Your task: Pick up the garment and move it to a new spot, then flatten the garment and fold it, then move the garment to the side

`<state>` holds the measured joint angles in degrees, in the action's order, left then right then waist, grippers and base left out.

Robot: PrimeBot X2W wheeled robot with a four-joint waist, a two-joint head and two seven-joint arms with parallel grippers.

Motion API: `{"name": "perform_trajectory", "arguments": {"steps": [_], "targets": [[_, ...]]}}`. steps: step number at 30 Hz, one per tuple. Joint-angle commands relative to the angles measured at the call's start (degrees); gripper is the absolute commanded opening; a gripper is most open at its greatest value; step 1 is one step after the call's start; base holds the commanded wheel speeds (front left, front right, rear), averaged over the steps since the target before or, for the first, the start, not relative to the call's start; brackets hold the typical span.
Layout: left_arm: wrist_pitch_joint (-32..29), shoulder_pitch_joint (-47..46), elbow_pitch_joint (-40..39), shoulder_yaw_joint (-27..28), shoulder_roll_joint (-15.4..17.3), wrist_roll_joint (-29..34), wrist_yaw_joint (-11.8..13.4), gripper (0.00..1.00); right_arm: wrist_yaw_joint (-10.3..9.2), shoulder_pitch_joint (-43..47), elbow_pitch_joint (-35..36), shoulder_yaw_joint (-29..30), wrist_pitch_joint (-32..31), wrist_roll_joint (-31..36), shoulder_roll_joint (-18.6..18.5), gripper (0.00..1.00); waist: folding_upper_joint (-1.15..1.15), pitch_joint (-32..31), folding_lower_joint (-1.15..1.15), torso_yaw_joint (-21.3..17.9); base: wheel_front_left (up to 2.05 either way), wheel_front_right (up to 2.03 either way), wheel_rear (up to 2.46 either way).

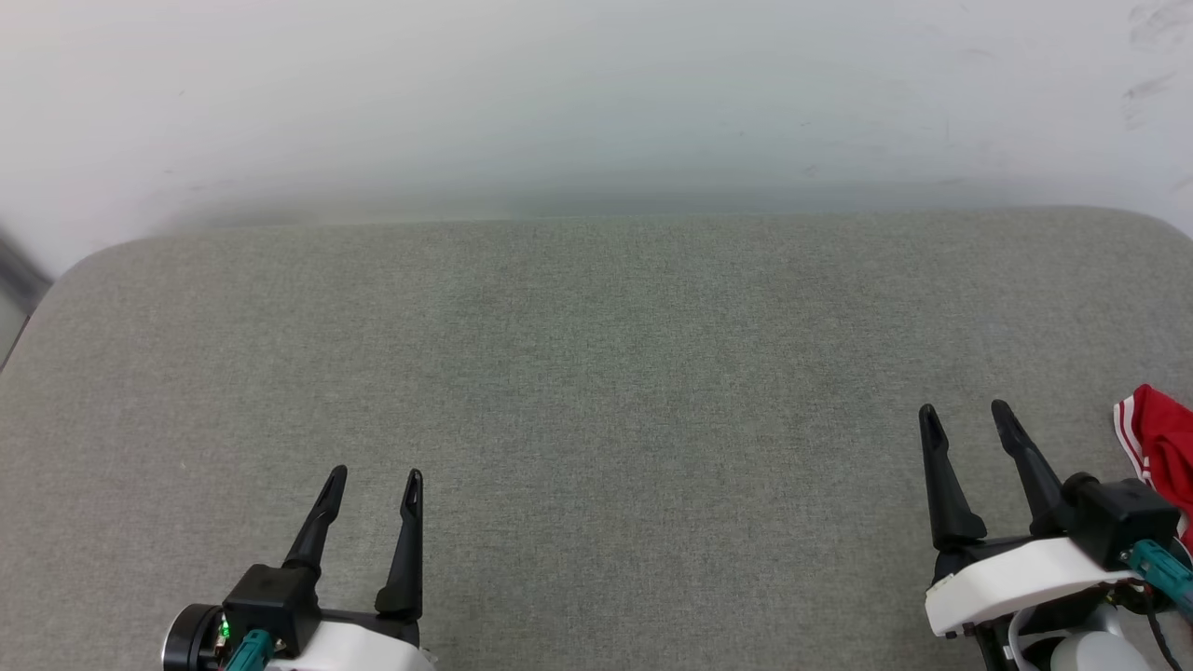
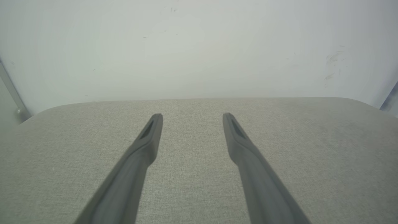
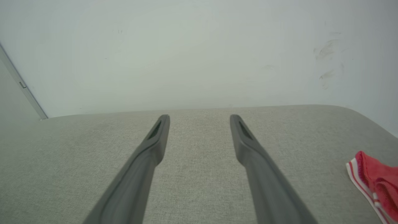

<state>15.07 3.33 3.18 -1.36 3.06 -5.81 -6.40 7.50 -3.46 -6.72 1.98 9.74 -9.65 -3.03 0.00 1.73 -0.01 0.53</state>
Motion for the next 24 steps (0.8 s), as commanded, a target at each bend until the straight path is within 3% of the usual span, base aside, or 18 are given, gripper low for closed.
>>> {"name": "perform_trajectory", "arguments": {"steps": [1,17,18,24], "targets": [[0.1,0.6,-0.1,0.2,-0.1,-0.1,-0.1,1.0,-0.02,0.7,-0.1,-0.1,0.3,-0.4,0.3,1.0,0.0,0.0,0.01,0.0,0.0,0.0,0.0],[0.1,0.8,-0.6,1.1,-0.2,-3.2,0.5,1.0,-0.02,0.8,-0.5,-1.1,0.5,-1.3,0.3,1.0,0.0,0.0,0.01,0.0,0.0,0.0,0.0],[0.0,0.3,-0.1,1.2,-0.1,-3.5,0.4,0.0,0.0,0.0,-0.7,-1.0,0.3,-1.4,0.0,0.0,0.0,0.0,0.01,0.0,0.0,0.0,0.0],[-1.0,0.2,1.7,1.4,-0.1,-7.7,0.3,0.0,0.0,0.1,-2.5,-0.7,-0.6,-5.5,0.0,0.0,0.0,0.0,0.01,-0.1,0.0,0.0,0.0]]}}
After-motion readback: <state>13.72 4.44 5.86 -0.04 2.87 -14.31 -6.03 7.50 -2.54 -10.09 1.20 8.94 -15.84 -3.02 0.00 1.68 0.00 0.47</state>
